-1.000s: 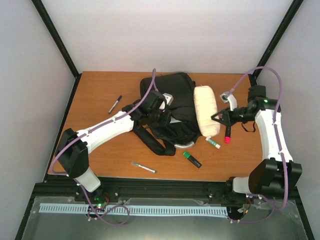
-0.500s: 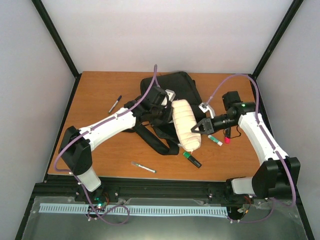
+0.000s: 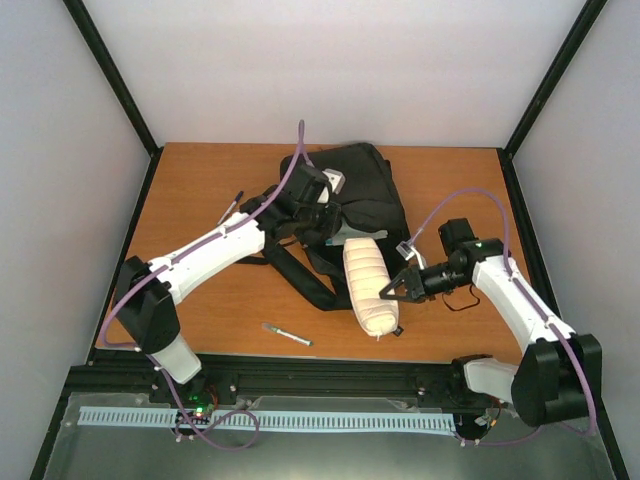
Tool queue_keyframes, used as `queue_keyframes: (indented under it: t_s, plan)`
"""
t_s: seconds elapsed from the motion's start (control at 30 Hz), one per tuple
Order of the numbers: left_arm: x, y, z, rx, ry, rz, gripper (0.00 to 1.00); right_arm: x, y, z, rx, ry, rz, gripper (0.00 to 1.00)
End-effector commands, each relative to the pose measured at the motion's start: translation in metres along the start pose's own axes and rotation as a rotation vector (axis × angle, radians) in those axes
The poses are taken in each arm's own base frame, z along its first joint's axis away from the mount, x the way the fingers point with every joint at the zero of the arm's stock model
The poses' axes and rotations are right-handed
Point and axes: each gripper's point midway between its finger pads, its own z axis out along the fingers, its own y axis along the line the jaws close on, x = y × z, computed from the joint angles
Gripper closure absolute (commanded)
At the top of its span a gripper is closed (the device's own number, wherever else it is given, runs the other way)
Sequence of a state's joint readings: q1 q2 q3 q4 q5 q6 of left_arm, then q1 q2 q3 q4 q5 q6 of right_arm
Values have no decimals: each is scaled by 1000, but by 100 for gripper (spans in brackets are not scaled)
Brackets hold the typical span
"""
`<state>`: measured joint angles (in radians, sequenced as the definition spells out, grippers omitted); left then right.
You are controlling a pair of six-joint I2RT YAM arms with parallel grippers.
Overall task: Pack the student bag
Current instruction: Place the stationery in the student bag.
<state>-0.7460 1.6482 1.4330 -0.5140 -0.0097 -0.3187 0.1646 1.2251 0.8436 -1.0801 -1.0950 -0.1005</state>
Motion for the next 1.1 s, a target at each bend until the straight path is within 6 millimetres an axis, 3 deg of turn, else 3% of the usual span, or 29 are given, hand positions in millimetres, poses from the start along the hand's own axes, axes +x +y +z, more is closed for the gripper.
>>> queue_keyframes:
  t_s: [0.0,0.13,0.27,0.4,0.67,0.9,1.07]
  plan:
    - [-60,-6,-47,16,-203,-8,99,-1,7,2,10,-15,-32,97]
    - [-58,-7,-47,25,-195,-1,99,-6,-5,6,42,-5,-9,97]
    - [-59,-8,-53,32,-206,-5,99,-18,-30,8,145,-70,-21,97]
    - [-63,-11,-63,46,-225,2,99,-23,-34,11,139,-74,-36,97]
    - [-64,-15,-63,65,-224,11,99,-55,-63,26,176,48,-5,97]
    - [-60,-16,-60,77,-211,7,99,-96,-61,41,87,90,-17,97]
    - [-56,-16,-59,81,-202,7,99,-106,-86,49,131,94,-25,94]
